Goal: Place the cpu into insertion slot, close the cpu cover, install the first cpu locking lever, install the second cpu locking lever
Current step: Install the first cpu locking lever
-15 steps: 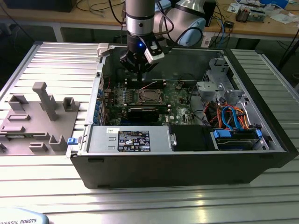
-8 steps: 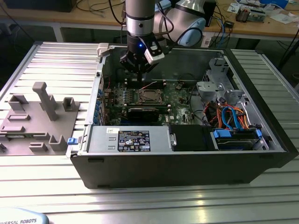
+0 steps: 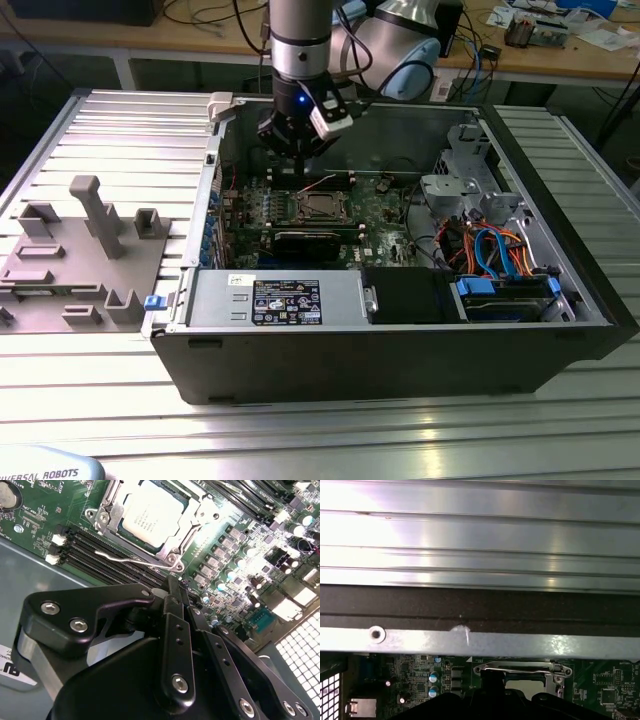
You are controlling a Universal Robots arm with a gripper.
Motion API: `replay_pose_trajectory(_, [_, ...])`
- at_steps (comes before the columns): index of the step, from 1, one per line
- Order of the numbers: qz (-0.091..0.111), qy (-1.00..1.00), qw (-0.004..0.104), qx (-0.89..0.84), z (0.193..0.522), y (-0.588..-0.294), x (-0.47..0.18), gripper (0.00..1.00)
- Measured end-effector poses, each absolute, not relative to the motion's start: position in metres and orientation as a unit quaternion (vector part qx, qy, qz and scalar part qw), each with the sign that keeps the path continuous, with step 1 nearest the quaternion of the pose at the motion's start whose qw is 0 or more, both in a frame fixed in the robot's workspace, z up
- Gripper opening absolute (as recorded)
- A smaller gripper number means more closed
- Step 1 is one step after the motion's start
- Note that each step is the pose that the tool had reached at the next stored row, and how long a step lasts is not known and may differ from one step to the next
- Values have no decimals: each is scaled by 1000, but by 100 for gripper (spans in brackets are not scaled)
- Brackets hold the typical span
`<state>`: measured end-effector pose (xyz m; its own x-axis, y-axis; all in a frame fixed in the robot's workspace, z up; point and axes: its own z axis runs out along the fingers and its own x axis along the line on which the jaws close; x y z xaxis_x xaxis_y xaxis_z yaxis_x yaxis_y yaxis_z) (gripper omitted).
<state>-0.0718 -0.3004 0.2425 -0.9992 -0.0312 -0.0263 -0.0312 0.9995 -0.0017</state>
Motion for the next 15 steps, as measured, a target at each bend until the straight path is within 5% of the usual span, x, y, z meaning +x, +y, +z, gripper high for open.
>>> replay_pose_trajectory(15, [-1, 1000, 13, -16, 235, -300, -58, 11])
